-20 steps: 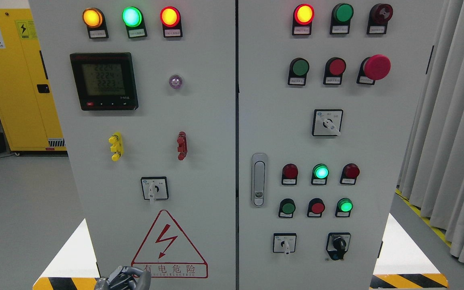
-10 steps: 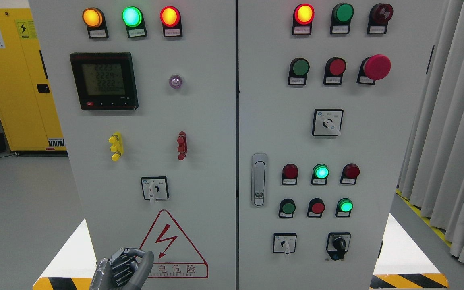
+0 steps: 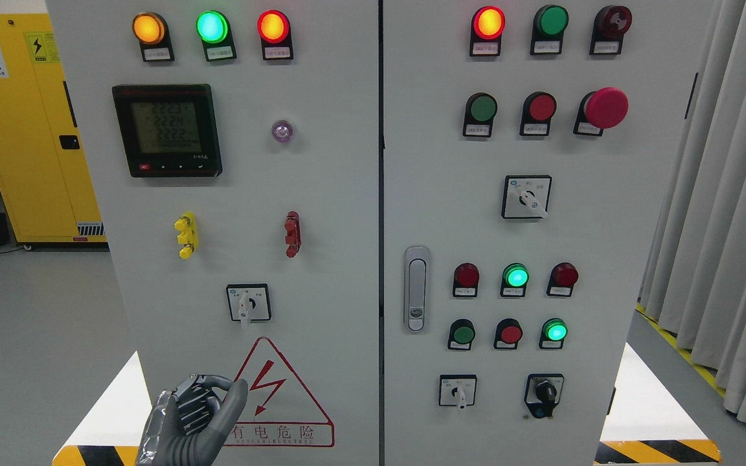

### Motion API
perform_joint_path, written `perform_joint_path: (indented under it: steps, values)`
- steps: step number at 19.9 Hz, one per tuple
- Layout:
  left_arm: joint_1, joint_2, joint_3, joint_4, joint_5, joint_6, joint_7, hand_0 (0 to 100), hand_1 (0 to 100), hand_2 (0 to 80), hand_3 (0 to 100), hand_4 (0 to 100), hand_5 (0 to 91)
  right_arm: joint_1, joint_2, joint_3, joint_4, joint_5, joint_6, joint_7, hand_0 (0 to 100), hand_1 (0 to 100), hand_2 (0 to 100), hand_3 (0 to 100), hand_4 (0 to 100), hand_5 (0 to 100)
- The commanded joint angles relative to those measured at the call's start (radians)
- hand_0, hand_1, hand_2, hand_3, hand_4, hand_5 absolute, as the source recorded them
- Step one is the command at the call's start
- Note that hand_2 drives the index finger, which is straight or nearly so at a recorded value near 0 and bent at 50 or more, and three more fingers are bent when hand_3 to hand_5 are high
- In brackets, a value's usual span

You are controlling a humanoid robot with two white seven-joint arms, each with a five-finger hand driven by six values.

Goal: Turn on light switch 1

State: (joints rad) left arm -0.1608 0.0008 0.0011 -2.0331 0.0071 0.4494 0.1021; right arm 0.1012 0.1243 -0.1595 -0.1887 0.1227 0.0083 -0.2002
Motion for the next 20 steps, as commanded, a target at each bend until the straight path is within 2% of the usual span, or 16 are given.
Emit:
perform_joint_path:
  steps: [1,16,20]
  values:
    - [-0.043,-0.004,0.022,-0.002,0.027,0.028,0.011,19,68,55.1,93,91,88.5,0.0,0.0,0.0,0.0,0.0,-0.001,0.001,0,50,4,0,0,0]
    - [-0.118,-0.028,-0.007,0.004,0.027,0.09,0.053,13,68,55.5,95,91,88.3,0.0,0.0,0.0,0.0,0.0,-0.001,0.001,0,50,4,0,0,0]
    - [-0.129,-0.036,-0.019,0.004,0.008,0.115,0.06,12,68,55.6,95,91,88.2,0.0,0.0,0.0,0.0,0.0,-0.001,0.001,0,50,4,0,0,0]
